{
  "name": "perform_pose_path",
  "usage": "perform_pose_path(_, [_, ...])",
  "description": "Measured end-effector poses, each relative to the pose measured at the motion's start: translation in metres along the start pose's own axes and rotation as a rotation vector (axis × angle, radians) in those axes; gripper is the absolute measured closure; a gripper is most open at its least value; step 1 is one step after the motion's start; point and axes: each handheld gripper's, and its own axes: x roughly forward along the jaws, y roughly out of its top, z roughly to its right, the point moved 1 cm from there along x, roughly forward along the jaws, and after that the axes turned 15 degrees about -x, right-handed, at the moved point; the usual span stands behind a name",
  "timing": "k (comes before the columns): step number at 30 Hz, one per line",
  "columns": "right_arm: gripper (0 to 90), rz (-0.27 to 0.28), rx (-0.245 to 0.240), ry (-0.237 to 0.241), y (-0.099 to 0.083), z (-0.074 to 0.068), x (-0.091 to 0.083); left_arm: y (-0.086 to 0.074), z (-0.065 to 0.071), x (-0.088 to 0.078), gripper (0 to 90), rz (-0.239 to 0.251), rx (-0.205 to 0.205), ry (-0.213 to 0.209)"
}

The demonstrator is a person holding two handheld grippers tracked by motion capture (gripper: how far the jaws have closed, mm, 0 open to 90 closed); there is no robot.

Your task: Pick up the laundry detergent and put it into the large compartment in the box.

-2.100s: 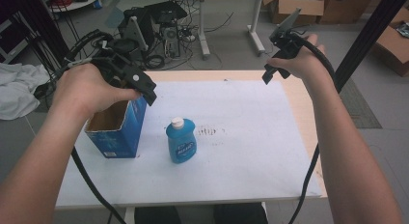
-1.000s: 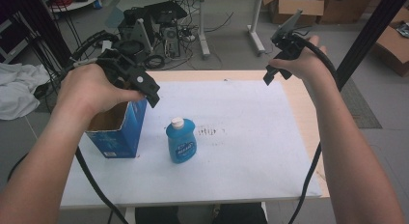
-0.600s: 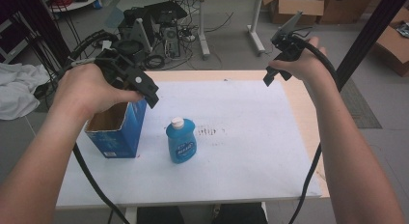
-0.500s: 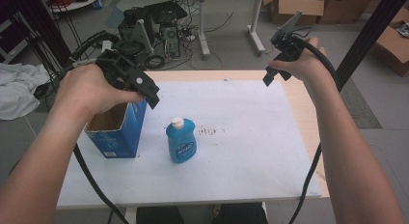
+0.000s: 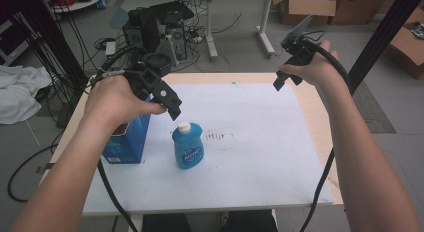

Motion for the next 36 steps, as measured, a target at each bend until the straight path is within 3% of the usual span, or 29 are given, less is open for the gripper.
perform_pose_path(20, [24.6,-0.002,-0.014,0.003,-0.007,0.007,0.008,0.013,0.017,0.048,0.1,-0.029,0.139,0.016])
perform_pose_path(36, [24.7,-0.011,-0.021,0.004,-0.006,0.007,0.012,0.015,0.024,0.077,0.1,-0.071,0.183,0.005])
